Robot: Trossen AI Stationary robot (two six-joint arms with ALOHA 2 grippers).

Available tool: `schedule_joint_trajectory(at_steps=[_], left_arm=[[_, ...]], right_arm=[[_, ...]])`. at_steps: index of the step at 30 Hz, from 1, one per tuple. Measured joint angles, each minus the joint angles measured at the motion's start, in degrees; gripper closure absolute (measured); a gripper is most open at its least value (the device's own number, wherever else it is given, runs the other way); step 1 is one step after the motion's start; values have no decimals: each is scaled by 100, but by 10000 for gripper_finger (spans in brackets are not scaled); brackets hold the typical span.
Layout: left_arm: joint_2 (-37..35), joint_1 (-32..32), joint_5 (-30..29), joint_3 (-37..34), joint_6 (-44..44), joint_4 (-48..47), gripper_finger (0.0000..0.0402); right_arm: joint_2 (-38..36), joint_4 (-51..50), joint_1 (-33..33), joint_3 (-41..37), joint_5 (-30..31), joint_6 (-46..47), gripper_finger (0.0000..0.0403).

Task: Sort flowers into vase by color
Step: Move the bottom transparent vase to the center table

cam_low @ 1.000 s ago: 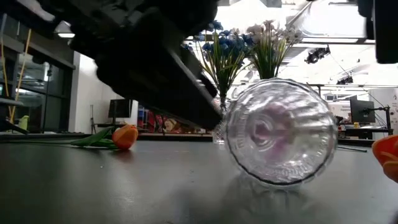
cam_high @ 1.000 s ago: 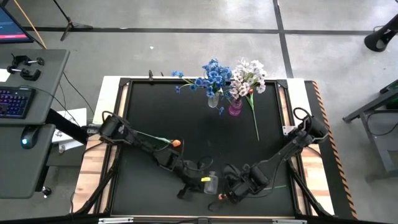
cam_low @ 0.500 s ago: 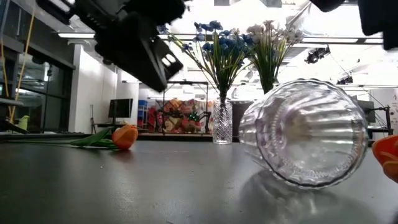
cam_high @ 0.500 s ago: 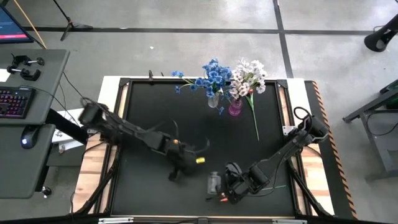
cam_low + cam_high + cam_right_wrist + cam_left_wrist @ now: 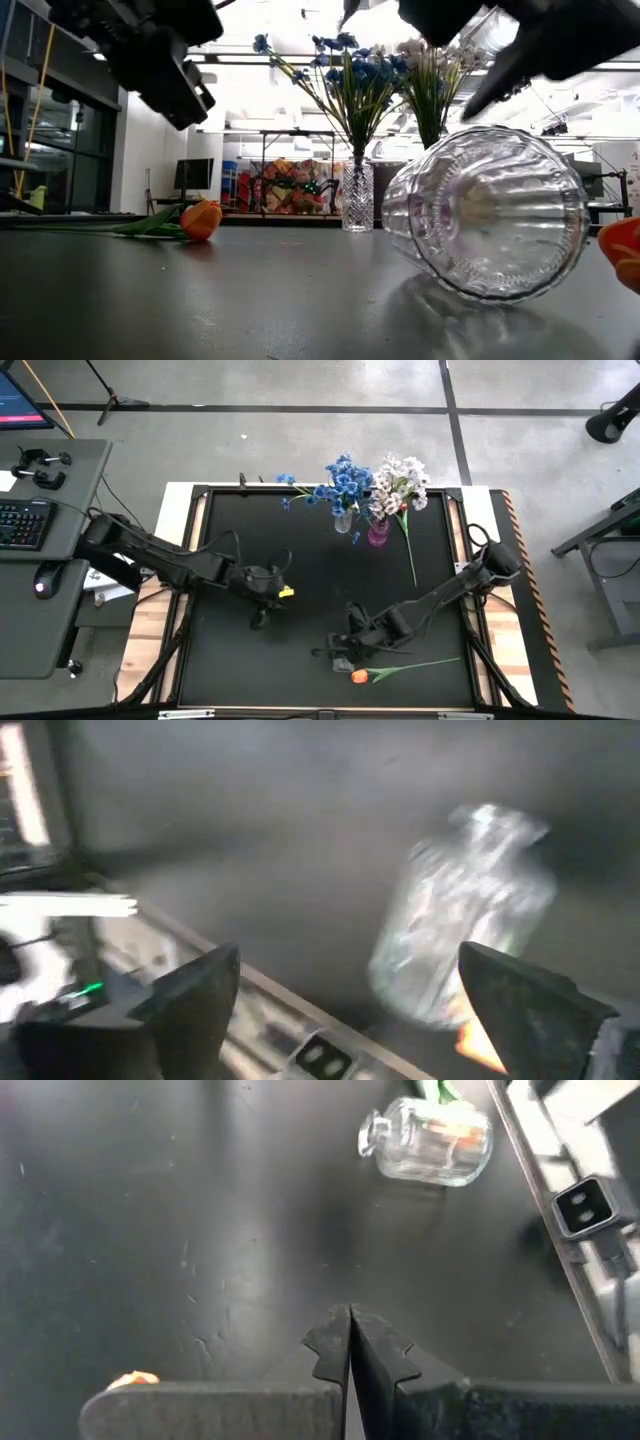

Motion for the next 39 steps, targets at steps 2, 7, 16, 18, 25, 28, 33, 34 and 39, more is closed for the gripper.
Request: schedule_joint_trajectory(at_steps=[2,7,16,18,25,28,33,34,39], left_arm=[[-116,-52,-2,-113,-166,44,402],[-209,-243,-10,-244,-469,106,402],[-203,-522,-298,-288,-623,380,402],[-203,-539,-324,-288,-625,463,402],[-202,-538,-467,-286,-629,585,402],[-203,-538,-479,-288,-708,826,402],[-596,-575,-118,-279,-462,2277,402],[-756,-577,-118,-279,-414,2442,402],[-1796,-555,-572,-251,-175,2737,402]], right_arm=[[25,-192,-122,-9,-195,-87,32],[25,-687,-152,-9,-501,359,29],[335,-684,47,-4,-473,1142,29],[462,-523,21,-4,-465,1148,29],[881,-513,-127,-4,-387,951,29],[1048,-525,-153,-7,-390,919,29],[1079,-457,-151,0,-393,412,47],[1061,-483,-148,0,-404,298,63],[949,-528,-166,0,-289,-227,153]])
